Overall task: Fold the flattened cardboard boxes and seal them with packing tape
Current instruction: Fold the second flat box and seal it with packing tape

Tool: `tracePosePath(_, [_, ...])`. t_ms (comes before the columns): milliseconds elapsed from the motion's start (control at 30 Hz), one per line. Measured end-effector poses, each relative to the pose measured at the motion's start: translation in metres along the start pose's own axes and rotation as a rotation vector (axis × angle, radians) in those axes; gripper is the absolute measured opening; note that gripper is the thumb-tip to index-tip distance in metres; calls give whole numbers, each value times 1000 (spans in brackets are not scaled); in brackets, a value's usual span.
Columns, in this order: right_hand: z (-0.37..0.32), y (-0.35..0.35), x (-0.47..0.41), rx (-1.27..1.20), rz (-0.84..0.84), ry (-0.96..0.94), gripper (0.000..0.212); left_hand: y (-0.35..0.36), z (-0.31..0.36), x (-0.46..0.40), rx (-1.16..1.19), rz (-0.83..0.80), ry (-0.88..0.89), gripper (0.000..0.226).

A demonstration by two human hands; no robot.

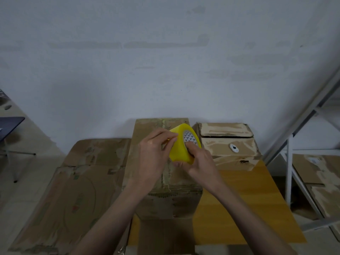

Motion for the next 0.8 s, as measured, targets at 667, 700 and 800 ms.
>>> tracePosePath(667, [11,-5,4,227,-105,-23,44,-8,-8,-46,-126,-557,-144,18])
tracePosePath(700, [11,-5,4,229,-109,-20,44,-7,-9,-45,-128,-554,-132,21])
tracePosePath(800, [9,-6,5,214,-121,-6,45,-3,-9,-42,-120,-524,-82,26])
Point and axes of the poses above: each hand's wrist, its own x-axis away from the middle knuckle, its own y-axis out of the palm, z = x × y, the point moved 1 cm from there along -x, towards the middle knuckle, and after that the axes turned 2 degrees about y, right-handed, at the moved point
